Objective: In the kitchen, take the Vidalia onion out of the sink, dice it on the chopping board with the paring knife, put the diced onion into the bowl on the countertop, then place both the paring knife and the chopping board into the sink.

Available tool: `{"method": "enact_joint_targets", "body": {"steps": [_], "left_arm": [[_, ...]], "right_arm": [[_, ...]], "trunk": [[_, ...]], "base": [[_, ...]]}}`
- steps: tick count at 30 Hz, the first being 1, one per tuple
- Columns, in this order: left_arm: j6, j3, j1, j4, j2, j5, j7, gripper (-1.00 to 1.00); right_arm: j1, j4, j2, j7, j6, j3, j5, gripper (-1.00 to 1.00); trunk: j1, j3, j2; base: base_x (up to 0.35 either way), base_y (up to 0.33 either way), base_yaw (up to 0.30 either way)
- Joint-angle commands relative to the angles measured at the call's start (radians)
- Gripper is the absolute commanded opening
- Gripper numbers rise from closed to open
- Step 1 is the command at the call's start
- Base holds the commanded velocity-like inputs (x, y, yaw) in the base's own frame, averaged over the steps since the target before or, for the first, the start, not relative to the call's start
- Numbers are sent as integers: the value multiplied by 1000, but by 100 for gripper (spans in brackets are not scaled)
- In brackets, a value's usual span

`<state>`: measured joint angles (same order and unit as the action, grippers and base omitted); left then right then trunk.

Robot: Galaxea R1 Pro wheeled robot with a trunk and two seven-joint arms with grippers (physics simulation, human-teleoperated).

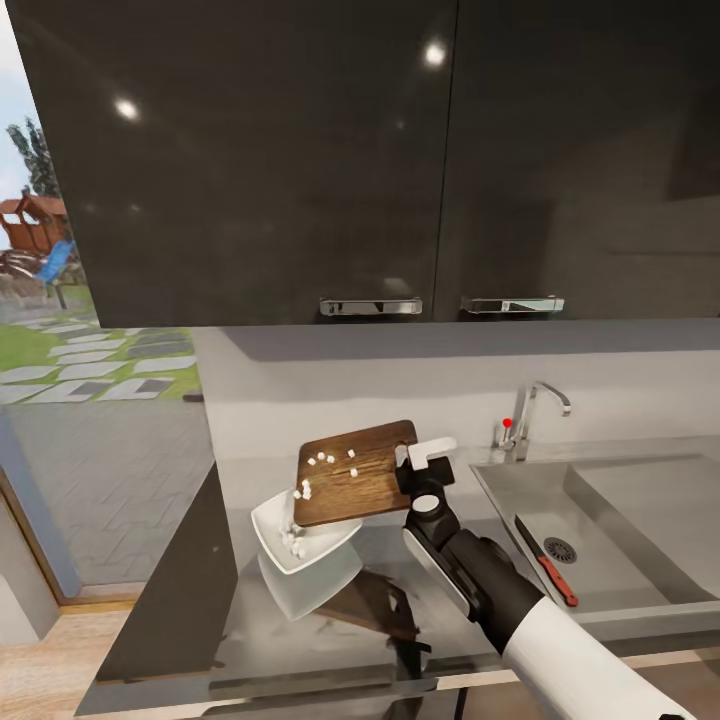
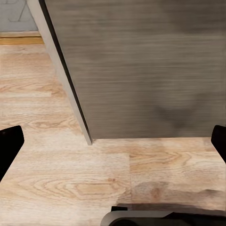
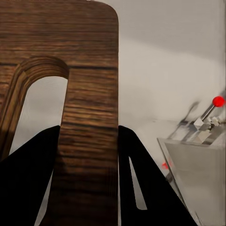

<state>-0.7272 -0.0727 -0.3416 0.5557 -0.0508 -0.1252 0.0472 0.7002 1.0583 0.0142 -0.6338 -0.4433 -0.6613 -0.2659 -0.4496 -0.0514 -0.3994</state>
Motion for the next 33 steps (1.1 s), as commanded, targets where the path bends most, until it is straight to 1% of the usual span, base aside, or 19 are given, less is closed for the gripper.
{"method": "enact_joint_targets", "body": {"steps": [1, 7, 12, 17, 24, 33], "left_arm": [[-1, -7, -1, 1, -1, -8, 5, 100], [-1, -8, -1, 1, -1, -8, 5, 100], [-1, -7, -1, 0, -1, -8, 5, 100], [-1, -7, -1, 0, -1, -8, 5, 100], [-1, -8, -1, 1, -1, -8, 5, 100], [-1, -7, -1, 1, -1, -8, 5, 100]], "right_arm": [[1, 1, 0, -7, -3, -3, -3, -100], [1, 0, -1, -7, 2, -3, 2, -100], [1, -21, -1, -7, 39, -4, 3, -100], [1, -27, 0, -7, 46, -4, 5, -100], [1, -27, 1, -7, 54, -4, 45, -100], [1, -34, 1, -7, 62, -6, 51, -100]], "trunk": [[0, 0, -1], [0, 0, -1], [0, 0, -1], [0, 0, -1], [0, 0, -1], [0, 0, -1]], "base": [[0, 0, 0], [0, 0, 0], [0, 0, 0], [0, 0, 0], [0, 0, 0], [0, 0, 0]]}}
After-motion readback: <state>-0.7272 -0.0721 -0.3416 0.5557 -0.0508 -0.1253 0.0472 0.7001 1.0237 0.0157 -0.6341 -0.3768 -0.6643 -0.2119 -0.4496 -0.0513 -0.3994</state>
